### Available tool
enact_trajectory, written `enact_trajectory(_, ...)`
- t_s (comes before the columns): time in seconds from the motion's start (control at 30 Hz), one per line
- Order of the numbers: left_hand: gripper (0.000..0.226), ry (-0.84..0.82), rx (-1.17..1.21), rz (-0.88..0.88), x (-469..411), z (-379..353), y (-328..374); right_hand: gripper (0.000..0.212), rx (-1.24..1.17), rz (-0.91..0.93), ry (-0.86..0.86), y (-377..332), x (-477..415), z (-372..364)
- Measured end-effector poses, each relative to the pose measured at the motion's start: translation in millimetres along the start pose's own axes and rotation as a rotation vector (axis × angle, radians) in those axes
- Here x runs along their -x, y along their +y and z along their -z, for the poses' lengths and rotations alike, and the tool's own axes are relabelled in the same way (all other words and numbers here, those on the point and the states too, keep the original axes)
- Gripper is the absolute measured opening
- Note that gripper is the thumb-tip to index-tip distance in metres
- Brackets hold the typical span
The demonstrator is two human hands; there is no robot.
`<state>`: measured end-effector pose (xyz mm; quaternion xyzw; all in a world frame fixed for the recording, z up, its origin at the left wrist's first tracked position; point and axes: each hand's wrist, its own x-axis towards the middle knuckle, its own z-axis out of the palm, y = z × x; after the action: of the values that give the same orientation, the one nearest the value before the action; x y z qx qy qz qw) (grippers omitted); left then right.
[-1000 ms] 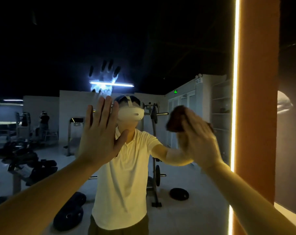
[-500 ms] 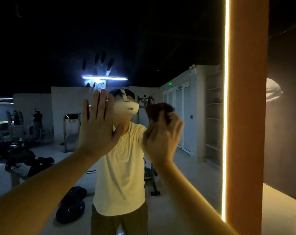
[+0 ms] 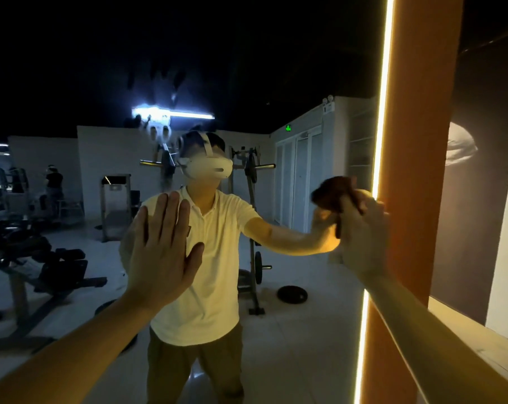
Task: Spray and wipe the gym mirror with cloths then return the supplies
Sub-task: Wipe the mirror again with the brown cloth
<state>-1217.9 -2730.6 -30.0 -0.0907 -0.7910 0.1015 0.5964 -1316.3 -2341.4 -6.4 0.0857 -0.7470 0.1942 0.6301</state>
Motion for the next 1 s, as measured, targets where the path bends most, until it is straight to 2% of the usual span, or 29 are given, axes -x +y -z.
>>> enact_trajectory(0.1,0.082,-0.013,0.001,0.007,1,-3,0,0.037,0.022,-0.253,0.093,3,20,15)
enact_trajectory(0.17,0.082,-0.006,-0.001,0.004,1,-4,0,0.035,-0.066,-0.423,0.140,-35,31,25)
enact_trajectory(0.27,0.082,0.007,-0.008,-0.002,2,-5,0,0.031,-0.185,-0.437,0.165,-107,46,7)
enact_trajectory(0.37,0.081,0.008,0.009,0.005,1,-3,0,0.036,-0.308,-0.270,0.096,-182,75,0)
enact_trajectory(0.47,0.081,-0.007,0.013,-0.003,2,-2,0,0.046,-0.338,0.021,-0.066,-221,106,-8)
enact_trajectory(0.57,0.083,-0.011,0.003,-0.030,2,-1,-1,0.048,-0.291,0.387,-0.151,-199,117,-8)
enact_trajectory(0.63,0.082,0.001,0.009,-0.022,1,-2,-2,0.047,-0.201,0.480,-0.212,-160,113,-1)
enact_trajectory(0.7,0.082,0.012,0.016,-0.014,1,-4,-2,0.040,-0.110,0.399,-0.205,-111,108,7)
enact_trajectory(0.83,0.083,0.023,0.011,-0.019,2,-5,0,0.026,-0.094,0.009,-0.114,-26,100,26)
enact_trajectory(0.93,0.083,0.008,-0.003,-0.012,1,-2,0,0.023,-0.105,-0.291,-0.064,-16,102,28)
enact_trajectory(1.0,0.084,-0.006,-0.010,-0.015,2,0,0,0.030,-0.089,-0.563,-0.044,-41,101,23)
